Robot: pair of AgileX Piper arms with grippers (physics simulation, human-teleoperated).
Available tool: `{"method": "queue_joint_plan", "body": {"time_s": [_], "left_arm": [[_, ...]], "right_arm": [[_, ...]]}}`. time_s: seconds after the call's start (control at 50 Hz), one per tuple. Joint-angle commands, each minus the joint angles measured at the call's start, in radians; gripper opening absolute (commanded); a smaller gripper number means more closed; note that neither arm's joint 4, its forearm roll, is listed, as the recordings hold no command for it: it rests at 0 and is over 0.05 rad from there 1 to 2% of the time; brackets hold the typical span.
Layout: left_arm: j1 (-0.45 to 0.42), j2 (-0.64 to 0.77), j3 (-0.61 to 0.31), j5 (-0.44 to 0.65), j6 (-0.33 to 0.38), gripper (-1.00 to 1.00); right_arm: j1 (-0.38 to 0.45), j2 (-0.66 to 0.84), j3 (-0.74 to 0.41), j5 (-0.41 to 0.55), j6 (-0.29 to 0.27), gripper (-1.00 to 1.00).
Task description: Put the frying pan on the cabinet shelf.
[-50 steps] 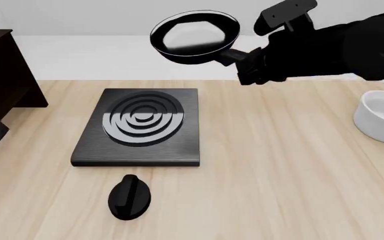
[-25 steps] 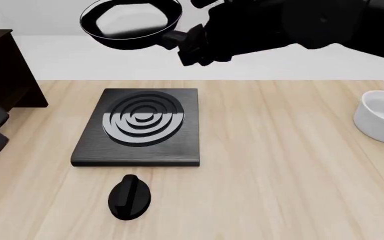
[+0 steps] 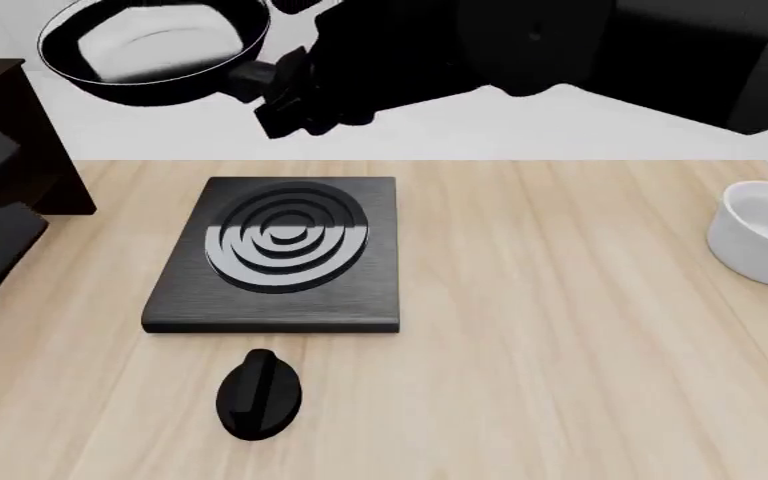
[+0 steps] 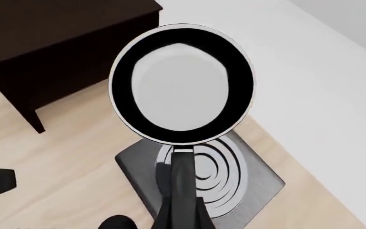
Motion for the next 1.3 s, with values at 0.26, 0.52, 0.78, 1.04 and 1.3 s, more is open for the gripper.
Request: {"method": "queue_joint_plan", "body": {"time_s": [0.26,0.52,0.78,1.04,1.3], "left_arm": [[-0.019,0.023,0.019,-0.043,-0.021,1.00],[-0.004,0.021,0.024,-0.045,-0.025,1.00],[0.016,0.005,0.003,-0.023,-0.025,1.00],[0.021,0.010,0.016,-0.032,-0.023,1.00],[0.027,0.012,0.028,-0.039,-0.023,1.00]], "right_arm": [[0.112,0.024,-0.029,-0.053,0.018,-1.00],[0.178,0.019,-0.066,-0.052,0.039,-1.00],[0.229,0.013,-0.021,-0.100,0.065,-1.00],[0.273,-0.012,0.009,-0.121,0.062,-1.00],[0.303,-0.031,0.023,-0.124,0.062,-1.00]]}}
